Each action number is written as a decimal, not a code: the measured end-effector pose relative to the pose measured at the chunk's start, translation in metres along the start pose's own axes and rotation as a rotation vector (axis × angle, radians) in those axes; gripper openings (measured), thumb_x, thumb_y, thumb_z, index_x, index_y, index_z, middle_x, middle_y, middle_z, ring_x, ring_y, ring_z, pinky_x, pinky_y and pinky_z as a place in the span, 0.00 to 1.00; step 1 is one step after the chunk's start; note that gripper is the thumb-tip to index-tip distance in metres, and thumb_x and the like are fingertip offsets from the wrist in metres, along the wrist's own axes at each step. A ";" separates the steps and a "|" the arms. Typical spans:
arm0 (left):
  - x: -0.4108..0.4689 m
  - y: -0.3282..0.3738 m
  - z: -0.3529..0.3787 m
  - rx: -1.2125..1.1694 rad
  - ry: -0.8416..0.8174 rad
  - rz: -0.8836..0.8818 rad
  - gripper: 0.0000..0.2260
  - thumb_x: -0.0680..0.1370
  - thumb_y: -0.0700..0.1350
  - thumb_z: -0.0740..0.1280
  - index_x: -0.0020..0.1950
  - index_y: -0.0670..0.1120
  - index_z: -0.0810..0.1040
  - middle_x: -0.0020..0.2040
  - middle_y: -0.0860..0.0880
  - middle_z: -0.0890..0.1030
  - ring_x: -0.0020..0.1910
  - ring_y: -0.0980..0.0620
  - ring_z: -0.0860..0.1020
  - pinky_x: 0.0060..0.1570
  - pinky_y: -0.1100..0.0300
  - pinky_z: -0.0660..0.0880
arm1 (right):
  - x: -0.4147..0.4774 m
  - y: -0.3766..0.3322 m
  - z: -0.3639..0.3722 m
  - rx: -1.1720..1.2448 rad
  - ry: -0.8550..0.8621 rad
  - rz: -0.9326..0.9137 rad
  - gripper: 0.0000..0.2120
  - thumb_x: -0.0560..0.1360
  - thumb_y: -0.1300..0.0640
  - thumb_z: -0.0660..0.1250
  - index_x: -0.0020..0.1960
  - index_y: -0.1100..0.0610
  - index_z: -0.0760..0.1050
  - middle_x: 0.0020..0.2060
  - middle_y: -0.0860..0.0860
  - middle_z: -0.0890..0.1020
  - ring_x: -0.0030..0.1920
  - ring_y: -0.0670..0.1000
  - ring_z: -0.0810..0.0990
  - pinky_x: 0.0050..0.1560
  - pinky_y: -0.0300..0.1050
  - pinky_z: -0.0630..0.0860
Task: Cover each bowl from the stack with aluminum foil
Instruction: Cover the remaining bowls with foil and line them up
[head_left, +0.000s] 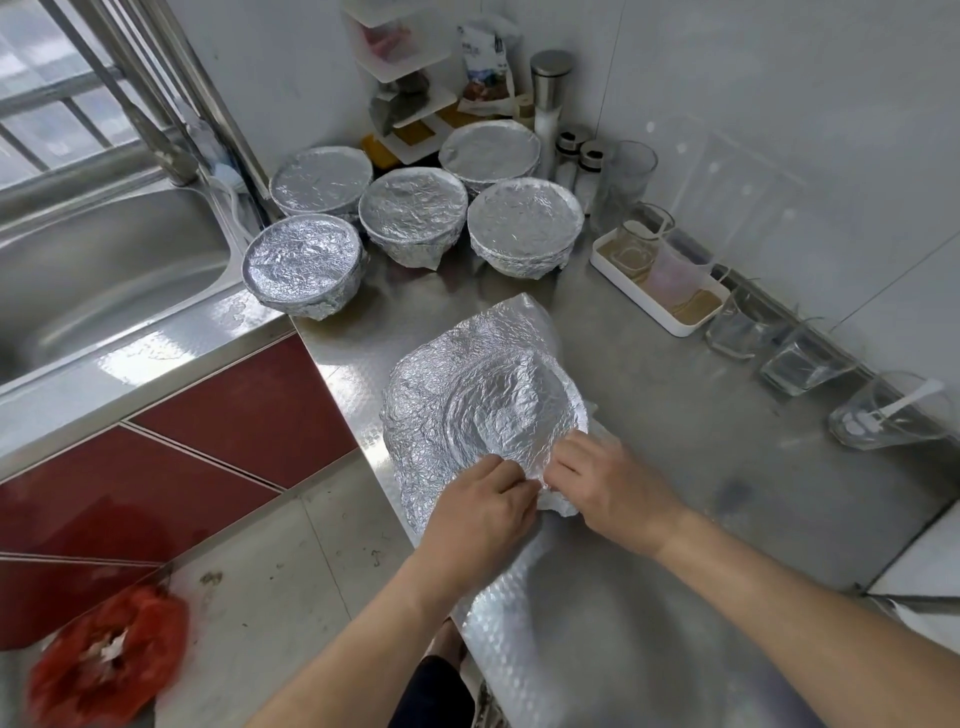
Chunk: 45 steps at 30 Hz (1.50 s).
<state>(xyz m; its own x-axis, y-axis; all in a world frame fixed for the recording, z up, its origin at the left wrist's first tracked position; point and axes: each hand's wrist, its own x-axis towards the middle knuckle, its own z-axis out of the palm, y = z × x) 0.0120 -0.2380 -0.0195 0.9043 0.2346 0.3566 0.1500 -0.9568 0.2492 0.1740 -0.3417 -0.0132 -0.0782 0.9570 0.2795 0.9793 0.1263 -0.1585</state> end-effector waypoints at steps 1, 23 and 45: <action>0.000 0.001 0.001 -0.005 -0.002 -0.023 0.08 0.75 0.45 0.66 0.38 0.45 0.81 0.36 0.50 0.75 0.36 0.51 0.71 0.37 0.59 0.70 | 0.000 0.001 0.000 0.005 0.016 -0.014 0.07 0.70 0.67 0.62 0.38 0.55 0.70 0.36 0.51 0.71 0.40 0.53 0.69 0.36 0.48 0.72; 0.008 0.003 0.000 0.027 -0.035 -0.034 0.09 0.70 0.44 0.70 0.31 0.47 0.77 0.30 0.51 0.76 0.31 0.51 0.73 0.39 0.60 0.70 | -0.003 0.000 0.004 -0.036 0.033 -0.048 0.10 0.71 0.68 0.59 0.36 0.56 0.74 0.35 0.51 0.73 0.38 0.52 0.71 0.34 0.45 0.71; -0.008 -0.003 -0.003 -0.001 -0.031 -0.087 0.14 0.78 0.56 0.62 0.44 0.53 0.85 0.38 0.56 0.79 0.40 0.54 0.74 0.38 0.64 0.71 | -0.003 -0.012 -0.001 0.271 -0.093 0.152 0.06 0.69 0.57 0.76 0.44 0.55 0.81 0.42 0.48 0.79 0.44 0.52 0.77 0.44 0.47 0.79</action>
<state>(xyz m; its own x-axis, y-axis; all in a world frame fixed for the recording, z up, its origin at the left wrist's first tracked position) 0.0031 -0.2363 -0.0199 0.8997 0.3117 0.3055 0.2283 -0.9327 0.2794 0.1628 -0.3464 -0.0117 0.0366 0.9884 0.1476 0.8963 0.0328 -0.4421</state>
